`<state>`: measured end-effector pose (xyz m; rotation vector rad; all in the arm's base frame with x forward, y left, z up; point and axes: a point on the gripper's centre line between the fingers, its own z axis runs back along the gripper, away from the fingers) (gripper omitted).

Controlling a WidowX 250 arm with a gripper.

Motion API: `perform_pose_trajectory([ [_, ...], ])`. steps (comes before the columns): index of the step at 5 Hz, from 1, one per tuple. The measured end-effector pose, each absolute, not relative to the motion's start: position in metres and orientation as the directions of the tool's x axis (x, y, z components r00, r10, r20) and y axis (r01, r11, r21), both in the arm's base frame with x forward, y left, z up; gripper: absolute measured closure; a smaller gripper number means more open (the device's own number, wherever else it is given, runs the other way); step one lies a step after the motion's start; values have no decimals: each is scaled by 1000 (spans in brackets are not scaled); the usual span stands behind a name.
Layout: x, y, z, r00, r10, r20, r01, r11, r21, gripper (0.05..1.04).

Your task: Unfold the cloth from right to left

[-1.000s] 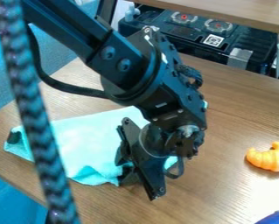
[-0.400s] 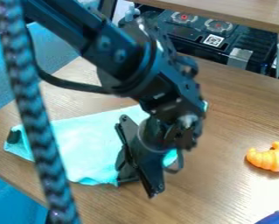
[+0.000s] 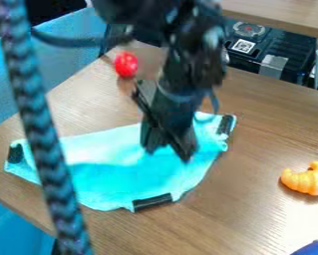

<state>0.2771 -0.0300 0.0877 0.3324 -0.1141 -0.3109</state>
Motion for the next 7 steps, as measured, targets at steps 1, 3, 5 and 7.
perform_pose_trajectory([
  [1, 299, -18, 96, 965, -261, 24, 239, 915, 326, 1033],
  [3, 344, 31, 90, 966, -143, -216, 188, 960, 206, 1033],
  [5, 364, 80, 89, 958, -103, -268, 170, 956, 239, 1033],
  [7, 355, 104, 87, 927, -159, -341, 270, 913, 307, 1033],
])
